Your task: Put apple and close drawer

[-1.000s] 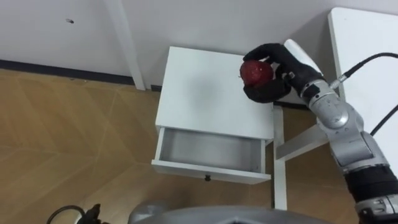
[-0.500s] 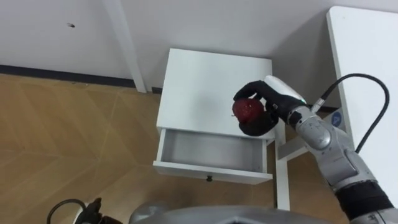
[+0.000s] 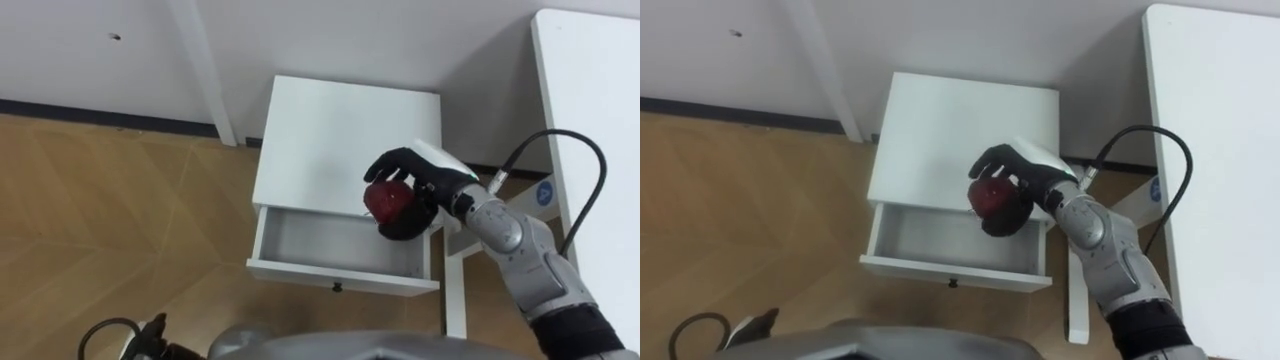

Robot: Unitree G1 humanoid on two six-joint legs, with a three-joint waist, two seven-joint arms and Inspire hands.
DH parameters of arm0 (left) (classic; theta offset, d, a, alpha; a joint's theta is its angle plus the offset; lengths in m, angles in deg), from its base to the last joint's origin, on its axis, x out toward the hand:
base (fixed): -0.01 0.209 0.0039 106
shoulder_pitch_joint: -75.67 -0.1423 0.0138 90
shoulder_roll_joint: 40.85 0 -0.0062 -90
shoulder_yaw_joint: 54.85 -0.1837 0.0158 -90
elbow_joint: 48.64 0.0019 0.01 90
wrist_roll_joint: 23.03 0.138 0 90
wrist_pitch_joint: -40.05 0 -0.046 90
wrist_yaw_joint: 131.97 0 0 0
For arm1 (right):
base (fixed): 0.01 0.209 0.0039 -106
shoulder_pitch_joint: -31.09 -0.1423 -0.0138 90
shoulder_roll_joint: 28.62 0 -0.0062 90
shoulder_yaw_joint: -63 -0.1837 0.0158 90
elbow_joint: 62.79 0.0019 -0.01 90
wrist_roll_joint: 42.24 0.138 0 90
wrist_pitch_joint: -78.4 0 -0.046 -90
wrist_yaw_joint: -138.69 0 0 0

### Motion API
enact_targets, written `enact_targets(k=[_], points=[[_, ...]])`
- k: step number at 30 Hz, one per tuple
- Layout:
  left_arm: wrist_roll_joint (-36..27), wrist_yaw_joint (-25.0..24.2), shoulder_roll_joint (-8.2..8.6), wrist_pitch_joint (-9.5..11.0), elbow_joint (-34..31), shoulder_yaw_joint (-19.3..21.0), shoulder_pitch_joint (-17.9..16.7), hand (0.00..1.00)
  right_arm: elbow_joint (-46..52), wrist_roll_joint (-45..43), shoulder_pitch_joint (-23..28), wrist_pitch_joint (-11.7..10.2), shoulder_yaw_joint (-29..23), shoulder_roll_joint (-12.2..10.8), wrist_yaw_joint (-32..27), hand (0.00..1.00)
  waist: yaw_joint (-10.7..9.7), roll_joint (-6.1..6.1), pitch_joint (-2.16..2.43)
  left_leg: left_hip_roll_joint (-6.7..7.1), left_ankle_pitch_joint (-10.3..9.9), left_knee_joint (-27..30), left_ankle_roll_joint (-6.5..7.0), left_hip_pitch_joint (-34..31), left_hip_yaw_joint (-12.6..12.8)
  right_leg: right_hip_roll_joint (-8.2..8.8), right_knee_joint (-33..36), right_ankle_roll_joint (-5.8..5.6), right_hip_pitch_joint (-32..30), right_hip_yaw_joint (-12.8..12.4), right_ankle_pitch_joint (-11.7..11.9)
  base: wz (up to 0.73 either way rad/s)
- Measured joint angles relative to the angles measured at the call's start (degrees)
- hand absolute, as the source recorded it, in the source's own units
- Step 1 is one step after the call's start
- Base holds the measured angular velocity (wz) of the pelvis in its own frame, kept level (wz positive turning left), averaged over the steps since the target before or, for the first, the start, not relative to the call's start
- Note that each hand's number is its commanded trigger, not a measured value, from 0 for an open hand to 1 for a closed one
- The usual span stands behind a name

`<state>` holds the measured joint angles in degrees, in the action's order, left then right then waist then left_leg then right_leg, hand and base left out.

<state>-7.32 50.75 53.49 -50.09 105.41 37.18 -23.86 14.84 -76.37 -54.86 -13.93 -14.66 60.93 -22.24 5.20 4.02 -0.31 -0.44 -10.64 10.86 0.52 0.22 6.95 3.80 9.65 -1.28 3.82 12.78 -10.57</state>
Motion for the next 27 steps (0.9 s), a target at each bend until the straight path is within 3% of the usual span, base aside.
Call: enact_targets(k=[17, 22, 27], points=[[-0.50, 0.97, 0.12, 0.48, -2.11, -0.02, -0.21, 0.00, -0.04, 0.07, 0.11, 0.00, 0.00, -0.02, -0.20, 0.00, 0.00, -0.34, 0.14, 0.07, 0.00, 0.00, 0.01, 0.00, -0.08, 0.03, 0.00, 0.00, 0.04, 0.09, 0.00, 0.00], [-0.51, 1.66, 0.53, 0.52, -1.41, 0.14, -0.52, 0.00, -0.79, 1.52, 0.46, -0.01, -0.79, -1.06, -0.97, 0.00, -0.20, -0.61, 0.12, 0.07, 0.01, -0.04, 0.01, 0.47, 0.04, 0.05, -0.01, 0.00, 0.38, -0.03, 0.00, 0.00], [-2.35, 1.96, 1.67, 0.51, -1.04, 0.45, -1.30, 0.00, -9.55, 5.96, 0.52, -0.77, -4.30, -1.58, -6.10, 0.00, -0.38, -0.91, 0.11, 0.17, -0.01, -0.05, 0.04, 1.36, 0.50, 0.29, 0.05, -0.05, 1.22, 0.20, -0.01, 0.00]])
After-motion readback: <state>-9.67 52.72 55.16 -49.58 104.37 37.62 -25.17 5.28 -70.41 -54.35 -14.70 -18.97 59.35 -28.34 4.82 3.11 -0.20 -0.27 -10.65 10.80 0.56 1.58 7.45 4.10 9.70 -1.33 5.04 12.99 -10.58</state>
